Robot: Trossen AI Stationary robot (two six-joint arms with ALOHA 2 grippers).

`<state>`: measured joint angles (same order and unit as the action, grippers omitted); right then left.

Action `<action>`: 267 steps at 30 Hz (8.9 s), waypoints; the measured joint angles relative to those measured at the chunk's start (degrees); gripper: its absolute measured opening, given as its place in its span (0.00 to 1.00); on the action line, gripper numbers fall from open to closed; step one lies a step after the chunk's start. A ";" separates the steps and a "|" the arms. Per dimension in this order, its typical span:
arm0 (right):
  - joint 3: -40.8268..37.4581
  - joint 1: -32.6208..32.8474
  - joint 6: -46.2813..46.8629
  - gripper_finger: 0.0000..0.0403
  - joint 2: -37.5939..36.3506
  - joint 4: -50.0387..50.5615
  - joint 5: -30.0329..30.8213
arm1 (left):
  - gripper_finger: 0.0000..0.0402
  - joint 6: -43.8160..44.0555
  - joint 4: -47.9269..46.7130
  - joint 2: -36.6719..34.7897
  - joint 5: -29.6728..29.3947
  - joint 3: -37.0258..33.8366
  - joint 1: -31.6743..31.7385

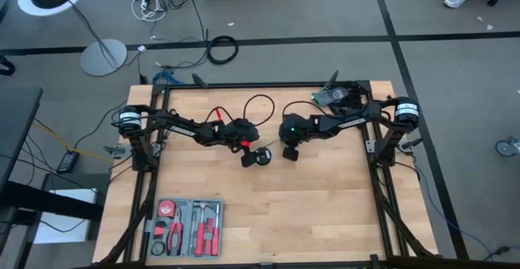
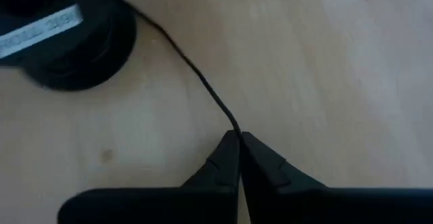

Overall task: Coil cords
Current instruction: Uncoil the black wire from the spool

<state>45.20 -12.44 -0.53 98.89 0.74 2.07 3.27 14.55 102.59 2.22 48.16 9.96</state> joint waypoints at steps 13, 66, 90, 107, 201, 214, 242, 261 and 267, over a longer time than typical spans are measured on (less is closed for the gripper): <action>-0.25 13.06 14.65 0.00 -5.43 13.65 5.16 | 0.98 0.39 -1.34 -0.19 0.02 0.05 0.00; -0.95 55.52 90.26 0.08 -18.32 45.44 43.18 | 0.98 -0.02 -7.11 -3.02 -0.81 0.00 0.07; -0.95 39.99 48.54 0.42 -34.51 27.66 37.13 | 0.98 -0.01 -7.24 -3.02 -0.59 0.00 0.07; -0.92 24.98 26.29 0.49 -30.74 11.14 28.77 | 0.98 -0.01 -6.19 -3.02 -0.63 0.00 0.07; -0.95 41.04 58.80 0.25 -10.84 18.31 17.19 | 0.98 7.86 -0.62 -2.99 5.08 -2.54 -5.23; -0.91 42.46 55.95 0.01 -9.07 11.01 17.19 | 0.98 10.50 4.91 -2.87 1.30 -1.78 -15.85; 4.37 24.42 29.15 0.00 11.08 -18.53 15.37 | 0.98 10.73 3.25 0.66 0.01 1.14 -15.23; 3.39 21.98 29.08 0.00 6.69 -11.83 -1.67 | 0.98 11.88 3.25 0.52 3.45 2.29 -11.17; 3.14 21.03 29.11 0.00 6.15 -9.12 -3.08 | 0.98 12.22 1.26 0.17 2.28 2.40 -10.39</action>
<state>48.34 8.59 28.58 105.05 -8.38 -1.01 15.48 15.81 102.75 4.50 50.57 -0.43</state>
